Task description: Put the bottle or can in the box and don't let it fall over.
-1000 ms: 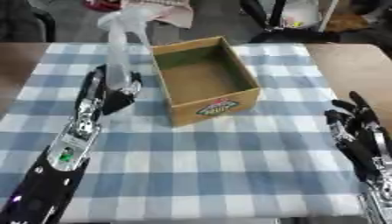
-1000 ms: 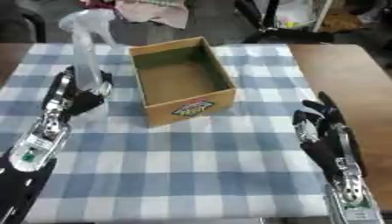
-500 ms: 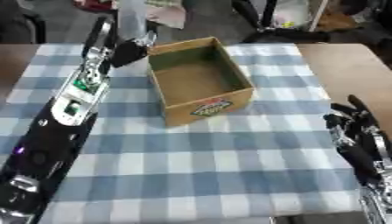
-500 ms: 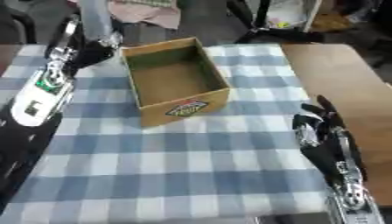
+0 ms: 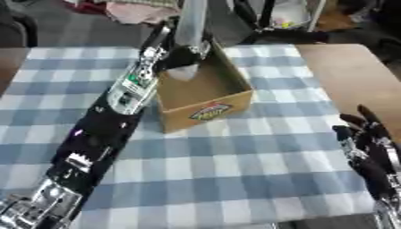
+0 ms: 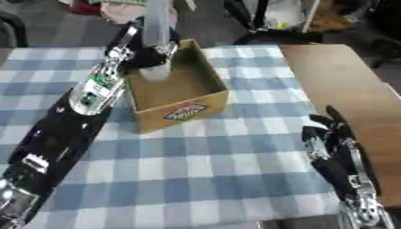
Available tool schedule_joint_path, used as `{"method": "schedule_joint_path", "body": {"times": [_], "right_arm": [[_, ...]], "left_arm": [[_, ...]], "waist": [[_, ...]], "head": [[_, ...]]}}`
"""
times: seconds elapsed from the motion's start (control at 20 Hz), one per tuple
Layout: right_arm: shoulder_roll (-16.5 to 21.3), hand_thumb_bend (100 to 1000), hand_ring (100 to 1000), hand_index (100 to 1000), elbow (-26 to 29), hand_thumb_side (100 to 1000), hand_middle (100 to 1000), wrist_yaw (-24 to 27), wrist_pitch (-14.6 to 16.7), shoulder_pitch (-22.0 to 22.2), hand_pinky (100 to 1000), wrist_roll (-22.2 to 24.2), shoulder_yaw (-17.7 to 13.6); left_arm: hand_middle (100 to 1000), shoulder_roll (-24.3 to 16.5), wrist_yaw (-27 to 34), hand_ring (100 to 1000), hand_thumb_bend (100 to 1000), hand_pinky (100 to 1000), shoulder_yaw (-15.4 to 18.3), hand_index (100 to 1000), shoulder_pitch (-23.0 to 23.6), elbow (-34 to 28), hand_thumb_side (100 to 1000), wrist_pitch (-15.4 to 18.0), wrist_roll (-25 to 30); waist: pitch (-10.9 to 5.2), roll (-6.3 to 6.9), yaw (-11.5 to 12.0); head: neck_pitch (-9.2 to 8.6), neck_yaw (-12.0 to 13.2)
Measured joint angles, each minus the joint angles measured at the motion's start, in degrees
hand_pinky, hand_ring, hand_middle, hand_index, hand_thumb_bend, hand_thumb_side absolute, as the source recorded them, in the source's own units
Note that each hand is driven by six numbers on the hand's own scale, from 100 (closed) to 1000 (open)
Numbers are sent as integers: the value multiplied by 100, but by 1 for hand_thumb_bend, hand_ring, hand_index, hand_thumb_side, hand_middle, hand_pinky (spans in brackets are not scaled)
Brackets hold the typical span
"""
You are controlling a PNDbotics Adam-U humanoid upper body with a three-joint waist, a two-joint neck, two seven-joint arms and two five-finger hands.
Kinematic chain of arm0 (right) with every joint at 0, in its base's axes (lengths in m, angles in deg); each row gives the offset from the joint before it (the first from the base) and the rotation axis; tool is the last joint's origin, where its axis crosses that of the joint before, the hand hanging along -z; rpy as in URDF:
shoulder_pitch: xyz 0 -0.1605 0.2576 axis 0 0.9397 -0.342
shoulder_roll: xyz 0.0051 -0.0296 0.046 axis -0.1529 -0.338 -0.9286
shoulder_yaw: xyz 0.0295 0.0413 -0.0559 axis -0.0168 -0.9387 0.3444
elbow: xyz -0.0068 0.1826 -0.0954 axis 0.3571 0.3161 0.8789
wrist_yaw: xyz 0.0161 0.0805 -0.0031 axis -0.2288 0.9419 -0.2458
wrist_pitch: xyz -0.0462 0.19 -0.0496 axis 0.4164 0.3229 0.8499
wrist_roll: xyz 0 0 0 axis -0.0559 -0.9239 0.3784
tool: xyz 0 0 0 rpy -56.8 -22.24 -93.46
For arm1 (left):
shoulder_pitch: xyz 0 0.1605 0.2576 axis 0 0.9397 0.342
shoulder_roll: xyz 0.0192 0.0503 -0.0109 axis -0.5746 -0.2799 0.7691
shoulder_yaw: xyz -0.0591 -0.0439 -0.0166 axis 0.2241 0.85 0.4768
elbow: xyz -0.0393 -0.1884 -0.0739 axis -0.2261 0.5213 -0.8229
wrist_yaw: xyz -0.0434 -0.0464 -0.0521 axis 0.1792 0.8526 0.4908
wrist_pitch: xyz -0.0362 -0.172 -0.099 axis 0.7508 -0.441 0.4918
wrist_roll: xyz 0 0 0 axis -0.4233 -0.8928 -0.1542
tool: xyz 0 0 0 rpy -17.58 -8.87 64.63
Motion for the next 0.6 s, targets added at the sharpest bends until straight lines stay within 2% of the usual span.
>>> {"method": "schedule_joint_path", "body": {"times": [0.1, 0.2, 0.4, 0.6], "right_arm": [[-1, 203, 759, 1000, -7, 381, 808, 0, 0, 0, 960, 0, -1], [-2, 204, 759, 1000, -9, 381, 808, 0, 2, 1, 959, -2, -7], [-10, 204, 759, 1000, -10, 381, 808, 0, 10, 3, 959, -21, -28], [-10, 205, 759, 1000, -11, 381, 808, -1, 9, 5, 959, -60, -69]], "left_arm": [[964, -1, -354, 977, 835, 917, 15, 965, 97, 84, 618, 78, 87], [981, -13, -575, 987, 874, 925, 46, 984, 205, 102, 655, 132, 137], [969, -194, -612, 983, 795, 921, 93, 975, 479, -239, 646, 148, 186], [948, -612, -253, 972, 741, 912, 150, 959, 1132, -1355, 638, -13, 290]], "waist": [[-1, 11, 5], [-2, 14, 23], [-9, 13, 120], [-14, 41, 295]], "head": [[-1, -12], [-2, -33], [-15, -87], [-34, -146]]}}
